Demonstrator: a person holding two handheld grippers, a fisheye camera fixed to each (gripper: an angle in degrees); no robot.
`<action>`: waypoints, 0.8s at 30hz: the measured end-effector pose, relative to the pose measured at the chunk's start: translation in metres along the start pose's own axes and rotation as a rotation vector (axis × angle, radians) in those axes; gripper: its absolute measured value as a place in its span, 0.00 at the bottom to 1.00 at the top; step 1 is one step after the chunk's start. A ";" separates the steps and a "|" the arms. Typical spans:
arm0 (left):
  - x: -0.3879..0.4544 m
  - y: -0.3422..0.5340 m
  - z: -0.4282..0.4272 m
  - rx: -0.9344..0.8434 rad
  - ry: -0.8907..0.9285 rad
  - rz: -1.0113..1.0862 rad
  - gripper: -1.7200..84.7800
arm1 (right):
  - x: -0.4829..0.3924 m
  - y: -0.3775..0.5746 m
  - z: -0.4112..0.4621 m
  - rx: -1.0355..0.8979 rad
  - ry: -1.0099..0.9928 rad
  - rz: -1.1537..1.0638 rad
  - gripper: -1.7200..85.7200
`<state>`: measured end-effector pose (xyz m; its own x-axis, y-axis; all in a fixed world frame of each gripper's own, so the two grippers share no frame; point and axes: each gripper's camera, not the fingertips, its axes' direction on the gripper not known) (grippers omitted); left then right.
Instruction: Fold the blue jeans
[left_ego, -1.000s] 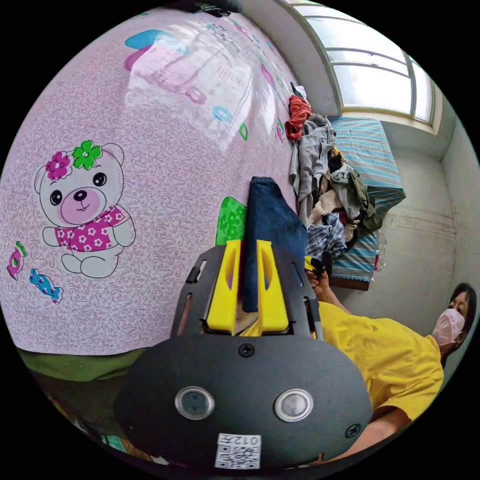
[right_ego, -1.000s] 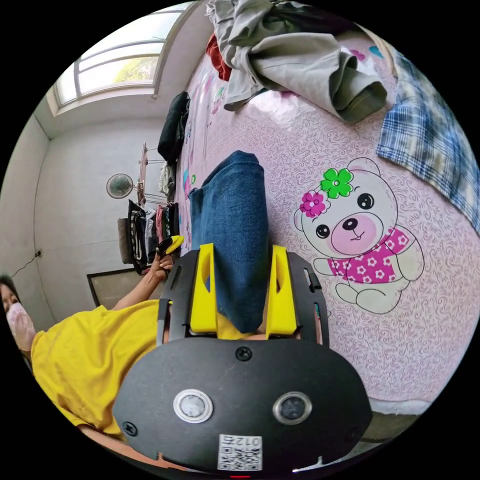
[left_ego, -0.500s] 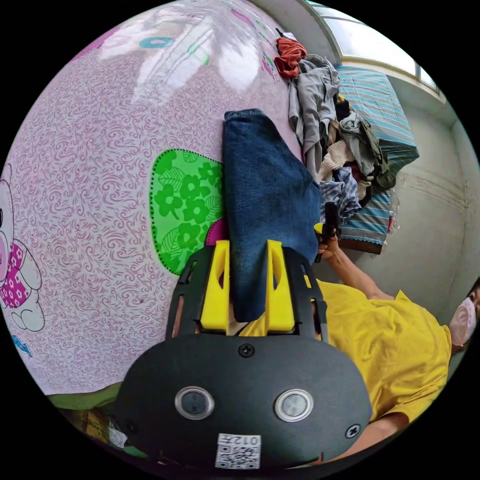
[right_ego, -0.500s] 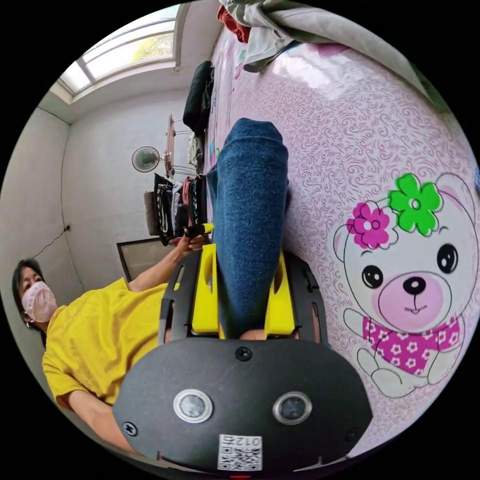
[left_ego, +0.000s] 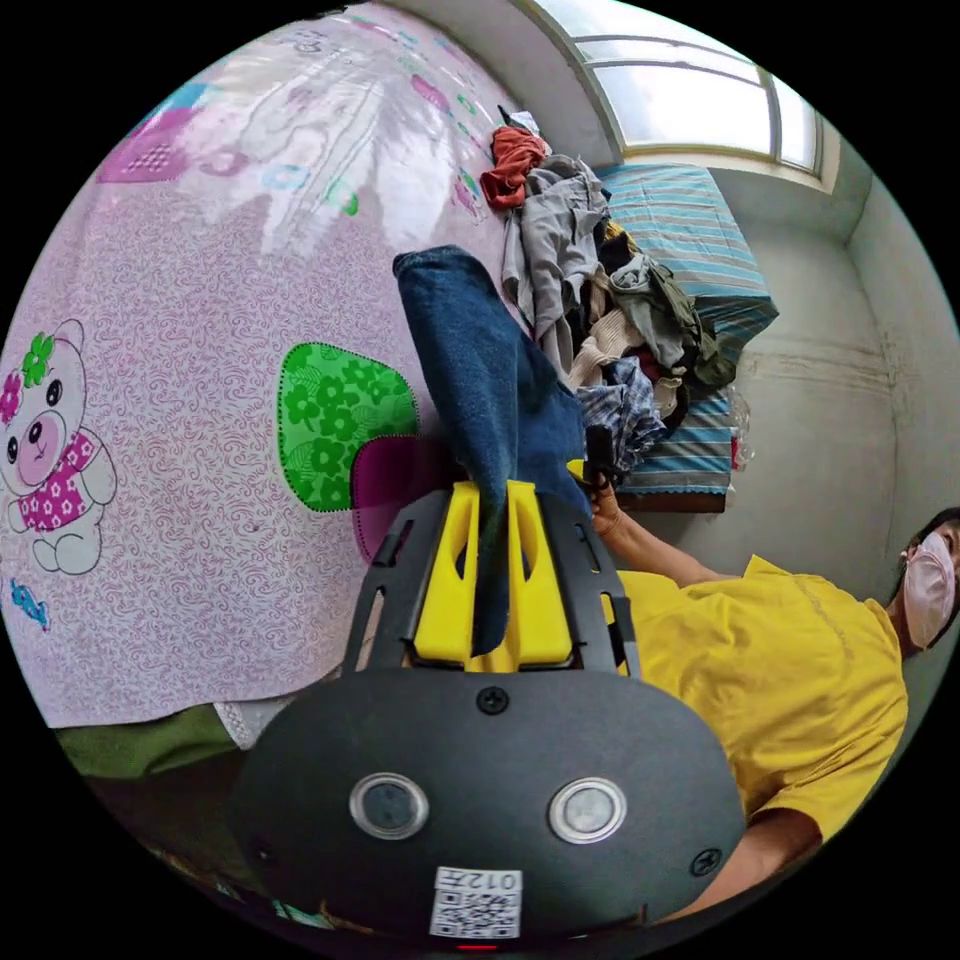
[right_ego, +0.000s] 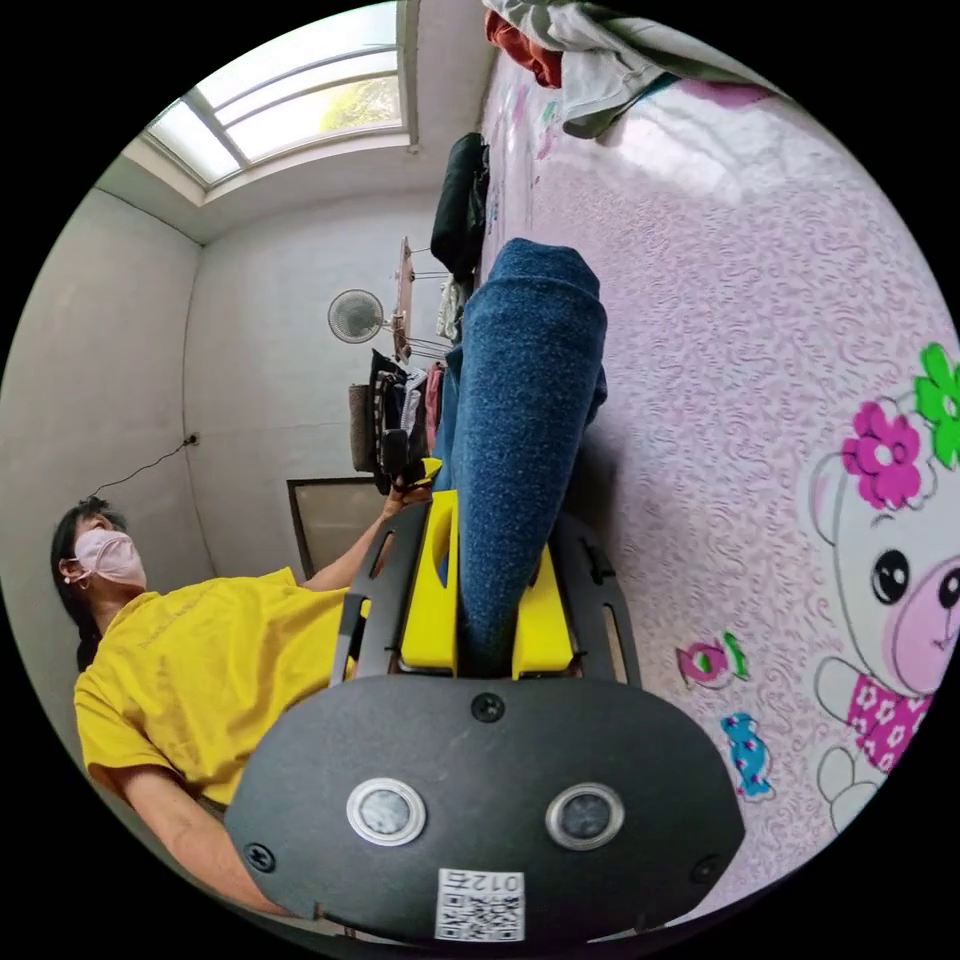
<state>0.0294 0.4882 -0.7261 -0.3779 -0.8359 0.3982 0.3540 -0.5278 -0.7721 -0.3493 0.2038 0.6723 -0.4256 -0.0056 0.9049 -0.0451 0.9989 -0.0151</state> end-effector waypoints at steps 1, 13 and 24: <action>0.003 0.016 -0.017 0.029 -0.014 0.001 0.07 | 0.007 -0.009 0.015 -0.018 -0.024 -0.022 0.09; 0.031 0.192 -0.273 0.485 -0.163 0.170 0.07 | -0.028 -0.157 0.264 -0.252 -0.132 -0.482 0.09; 0.009 0.365 -0.591 0.948 -0.239 0.235 0.07 | -0.159 -0.329 0.662 -0.615 -0.098 -0.841 0.09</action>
<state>-0.3505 0.3775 -1.2971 -0.0661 -0.8875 0.4559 0.9719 -0.1607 -0.1719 -0.8648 -0.1554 0.2516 -0.5423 -0.6865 0.4844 0.0950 0.5227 0.8472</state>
